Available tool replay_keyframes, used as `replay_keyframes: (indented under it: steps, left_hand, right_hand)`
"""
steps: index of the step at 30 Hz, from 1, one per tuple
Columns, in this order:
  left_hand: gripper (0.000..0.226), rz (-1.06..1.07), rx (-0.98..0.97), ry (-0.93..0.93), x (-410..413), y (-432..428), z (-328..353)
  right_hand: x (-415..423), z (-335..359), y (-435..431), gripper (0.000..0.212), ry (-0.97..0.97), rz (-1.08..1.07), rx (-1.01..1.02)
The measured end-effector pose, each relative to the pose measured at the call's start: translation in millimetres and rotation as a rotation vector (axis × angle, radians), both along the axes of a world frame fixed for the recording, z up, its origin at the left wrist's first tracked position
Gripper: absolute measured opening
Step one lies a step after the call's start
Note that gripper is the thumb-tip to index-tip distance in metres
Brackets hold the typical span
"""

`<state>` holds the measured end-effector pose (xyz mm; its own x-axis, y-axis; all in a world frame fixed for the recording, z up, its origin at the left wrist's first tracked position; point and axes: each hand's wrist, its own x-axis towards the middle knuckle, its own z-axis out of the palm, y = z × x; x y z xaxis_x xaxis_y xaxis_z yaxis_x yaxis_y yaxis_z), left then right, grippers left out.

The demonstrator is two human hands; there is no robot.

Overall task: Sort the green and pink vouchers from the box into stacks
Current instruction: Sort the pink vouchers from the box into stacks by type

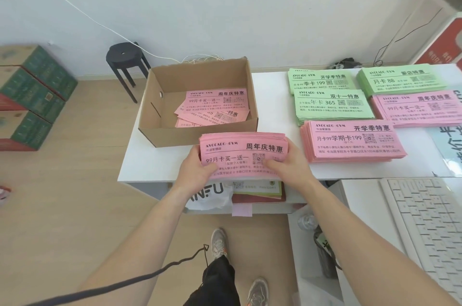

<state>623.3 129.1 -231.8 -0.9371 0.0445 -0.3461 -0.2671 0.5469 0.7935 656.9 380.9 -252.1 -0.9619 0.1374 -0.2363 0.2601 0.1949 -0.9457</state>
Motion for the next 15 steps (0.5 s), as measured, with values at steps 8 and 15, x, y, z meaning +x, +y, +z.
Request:
replay_keyframes:
  steps: [8, 15]
  left_hand:
    - [0.044, 0.018, -0.18, -0.079, 5.3, 6.6, -4.3]
    - [0.025, -0.202, -0.227, 0.228, 14.2, 34.1, -1.1]
  right_hand:
    - [-2.8, 9.4, -16.5, 0.035, -0.269, 0.001, 0.122]
    - [0.3, 4.6, -20.0, 0.036, -0.285, -0.023, 0.237]
